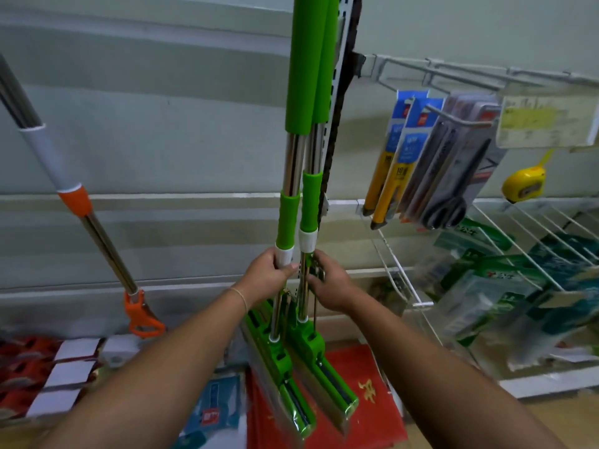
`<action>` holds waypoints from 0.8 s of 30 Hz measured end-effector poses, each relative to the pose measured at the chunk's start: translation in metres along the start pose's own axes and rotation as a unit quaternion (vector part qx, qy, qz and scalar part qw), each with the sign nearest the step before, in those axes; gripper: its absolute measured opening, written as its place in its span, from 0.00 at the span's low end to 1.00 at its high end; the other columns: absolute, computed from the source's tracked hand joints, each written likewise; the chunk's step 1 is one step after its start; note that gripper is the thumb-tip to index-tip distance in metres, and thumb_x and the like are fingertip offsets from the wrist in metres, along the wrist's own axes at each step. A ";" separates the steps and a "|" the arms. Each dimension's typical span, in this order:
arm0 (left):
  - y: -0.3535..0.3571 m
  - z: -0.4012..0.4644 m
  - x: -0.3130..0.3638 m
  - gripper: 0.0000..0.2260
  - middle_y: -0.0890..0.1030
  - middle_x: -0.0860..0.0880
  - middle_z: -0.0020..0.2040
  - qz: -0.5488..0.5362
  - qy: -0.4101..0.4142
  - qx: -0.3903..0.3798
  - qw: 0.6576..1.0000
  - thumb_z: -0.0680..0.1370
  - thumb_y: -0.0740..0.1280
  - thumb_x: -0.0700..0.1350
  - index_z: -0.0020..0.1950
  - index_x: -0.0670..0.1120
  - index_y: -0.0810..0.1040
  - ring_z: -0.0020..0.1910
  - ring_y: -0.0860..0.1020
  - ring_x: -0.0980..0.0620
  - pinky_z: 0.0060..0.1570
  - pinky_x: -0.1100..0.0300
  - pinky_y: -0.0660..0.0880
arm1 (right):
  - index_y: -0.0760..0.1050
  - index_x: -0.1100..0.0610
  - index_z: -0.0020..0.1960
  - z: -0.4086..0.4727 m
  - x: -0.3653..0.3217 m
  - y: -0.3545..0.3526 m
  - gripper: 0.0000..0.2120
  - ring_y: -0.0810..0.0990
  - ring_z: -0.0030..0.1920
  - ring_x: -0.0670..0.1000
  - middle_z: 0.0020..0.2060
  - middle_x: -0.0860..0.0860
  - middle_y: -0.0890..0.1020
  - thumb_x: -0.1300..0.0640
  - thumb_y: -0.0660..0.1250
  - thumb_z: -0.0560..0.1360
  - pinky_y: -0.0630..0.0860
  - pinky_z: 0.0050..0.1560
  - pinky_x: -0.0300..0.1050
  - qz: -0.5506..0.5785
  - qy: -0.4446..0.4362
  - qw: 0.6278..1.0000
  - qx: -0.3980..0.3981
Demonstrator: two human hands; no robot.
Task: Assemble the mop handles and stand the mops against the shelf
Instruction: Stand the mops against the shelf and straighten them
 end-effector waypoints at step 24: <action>0.000 -0.054 -0.024 0.05 0.76 0.47 0.41 0.101 -0.038 0.111 0.988 0.77 0.67 0.39 0.48 0.44 0.71 0.42 0.74 0.51 0.48 0.56 0.73 | 0.59 0.45 0.77 0.017 0.026 0.024 0.33 0.68 0.67 0.47 0.69 0.48 0.69 0.60 0.67 0.77 0.69 0.61 0.42 0.004 -0.179 0.969 -0.172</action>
Point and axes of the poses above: each hand's wrist, its own z-axis towards the middle knuckle, its own y-axis out of the palm, x = y × z, the point moved 9 cm from there along z, towards the middle knuckle
